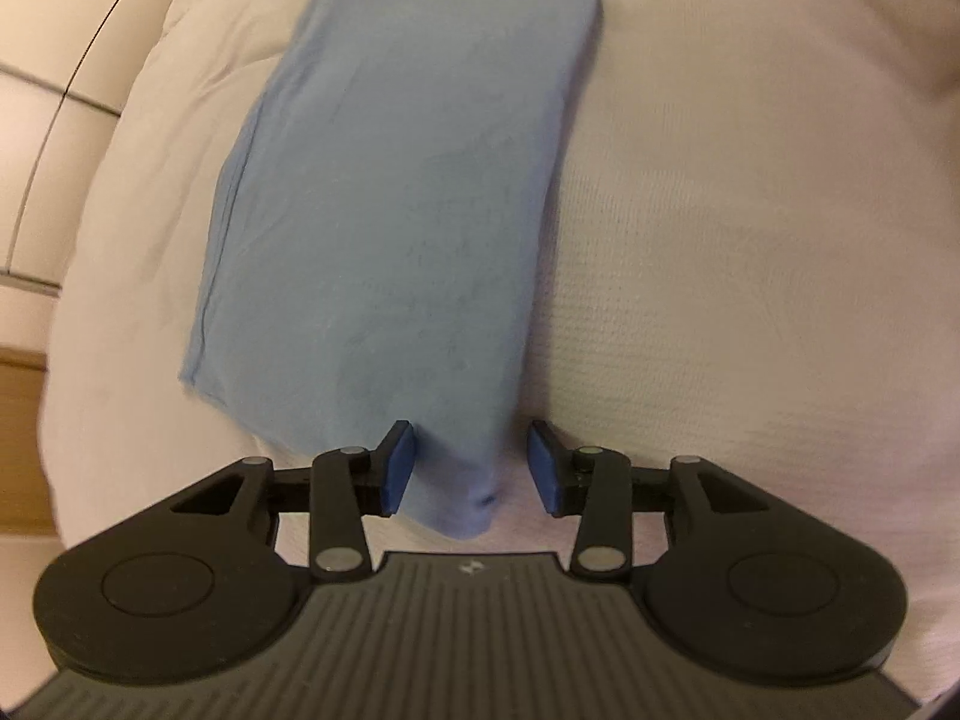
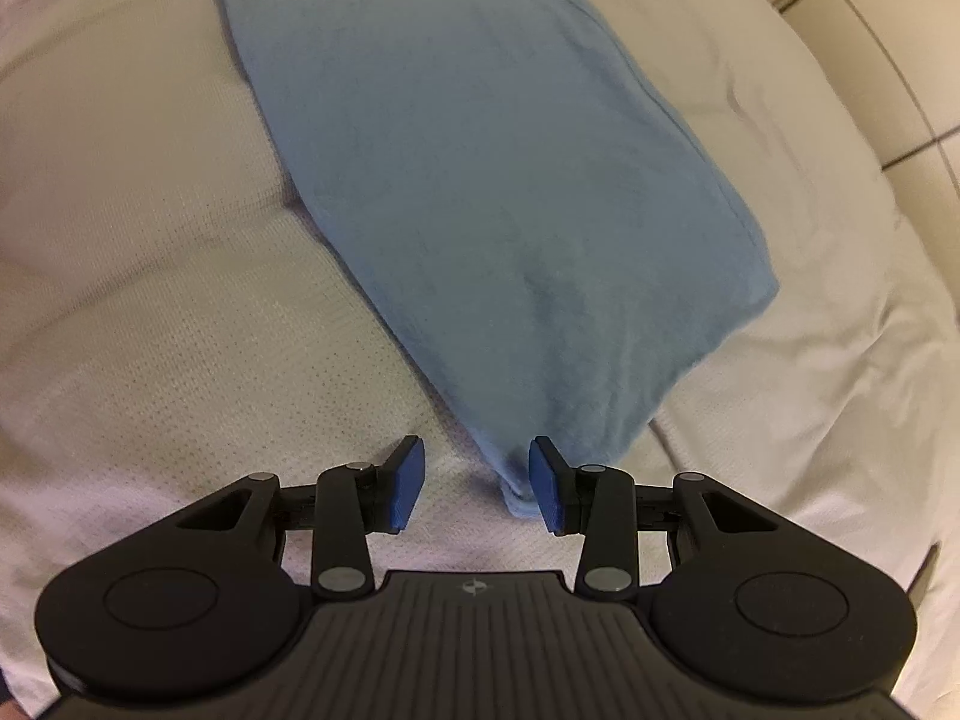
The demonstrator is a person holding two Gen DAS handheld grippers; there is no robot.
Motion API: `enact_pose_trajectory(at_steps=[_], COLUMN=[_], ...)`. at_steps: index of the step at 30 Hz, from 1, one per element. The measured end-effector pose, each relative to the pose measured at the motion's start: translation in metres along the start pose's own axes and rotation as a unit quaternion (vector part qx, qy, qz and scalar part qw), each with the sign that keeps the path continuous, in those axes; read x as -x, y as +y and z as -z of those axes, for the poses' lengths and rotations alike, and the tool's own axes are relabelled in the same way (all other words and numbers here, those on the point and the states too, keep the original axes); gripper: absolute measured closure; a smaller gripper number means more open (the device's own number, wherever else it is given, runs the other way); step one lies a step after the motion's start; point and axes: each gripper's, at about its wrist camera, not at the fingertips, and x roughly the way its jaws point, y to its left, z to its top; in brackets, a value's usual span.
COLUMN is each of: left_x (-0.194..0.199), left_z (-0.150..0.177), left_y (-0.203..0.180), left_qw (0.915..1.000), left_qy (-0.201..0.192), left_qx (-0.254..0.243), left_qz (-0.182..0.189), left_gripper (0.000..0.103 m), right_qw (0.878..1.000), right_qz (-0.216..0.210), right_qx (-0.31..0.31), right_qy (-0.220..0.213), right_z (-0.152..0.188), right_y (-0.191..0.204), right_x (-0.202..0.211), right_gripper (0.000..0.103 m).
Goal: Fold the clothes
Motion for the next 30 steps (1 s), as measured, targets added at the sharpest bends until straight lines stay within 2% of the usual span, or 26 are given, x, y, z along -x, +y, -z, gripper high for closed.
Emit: enact_pose_trajectory(at_steps=[1,2,4,5,6,9,11,14,16,17,18,20,21,22,23,27,29,30], left_x=[-0.002,-0.005,-0.004,-0.002,-0.001,0.003,0.005,0.007,0.009,0.010,0.011,0.013,0.014,0.013,0.012,0.008,0.006,0.006], left_z=[-0.001,-0.001,0.001,0.003,0.005,0.008,0.009,0.008,0.007,0.007,0.006,0.005,0.005,0.006,0.006,0.009,0.011,0.012], left_y=[-0.005,-0.008,-0.001,0.002,0.004,0.010,0.012,0.011,0.009,0.007,0.006,0.003,0.002,0.000,-0.001,0.003,0.005,0.006], left_qw=[0.9998,0.9996,1.0000,1.0000,0.9999,0.9997,0.9996,0.9997,0.9997,0.9997,0.9996,0.9993,0.9991,0.9989,0.9988,0.9989,0.9989,0.9989], left_qy=[0.001,0.002,0.001,-0.001,-0.003,-0.007,-0.009,-0.013,-0.016,-0.017,-0.018,-0.021,-0.022,-0.024,-0.023,-0.025,-0.026,-0.027], left_qx=[-0.018,-0.026,-0.005,0.004,0.012,0.023,0.024,0.021,0.016,0.013,0.010,0.004,0.000,-0.008,-0.016,-0.024,-0.028,-0.030], left_qz=[-0.003,-0.005,0.000,0.002,0.004,0.006,0.007,0.001,-0.010,-0.015,-0.021,-0.031,-0.036,-0.039,-0.041,-0.031,-0.027,-0.024], left_gripper=[0.099,0.103,0.103,0.103,0.103,0.103,0.103,0.102,0.100,0.098,0.094,0.069,0.069,0.069,0.069,0.076,0.098,0.101], right_qw=[1.000,0.999,0.998,0.997,0.997,0.996,0.995,0.991,0.991,0.992,0.993,0.995,0.996,0.996,0.996,0.995,0.995,0.995], right_qz=[0.011,0.022,0.036,0.041,0.047,0.076,0.089,0.105,0.110,0.107,0.103,0.091,0.088,0.086,0.084,0.071,0.065,0.062], right_qx=[0.015,0.029,0.046,0.052,0.058,0.044,0.019,-0.010,-0.020,-0.022,-0.021,-0.009,0.001,0.014,0.025,0.070,0.081,0.080], right_qy=[-0.007,-0.017,-0.028,-0.029,-0.025,0.010,0.044,0.079,0.074,0.065,0.056,0.031,0.021,0.011,0.003,-0.008,-0.003,0.000], right_z=[-0.002,-0.005,-0.009,-0.010,-0.009,0.007,0.026,0.045,0.047,0.044,0.040,0.026,0.020,0.013,0.007,-0.013,-0.017,-0.019], right_y=[0.005,0.012,0.020,0.023,0.023,0.012,-0.001,-0.018,-0.021,-0.019,-0.015,-0.003,0.005,0.015,0.023,0.040,0.040,0.038], right_x=[0.001,0.000,-0.003,-0.007,-0.011,-0.017,-0.019,-0.012,0.001,0.008,0.014,0.022,0.022,0.020,0.018,-0.006,-0.017,-0.020], right_gripper=[0.064,0.067,0.074,0.082,0.083,0.097,0.100,0.100,0.100,0.097,0.094,0.079,0.074,0.066,0.064,0.065,0.083,0.092])
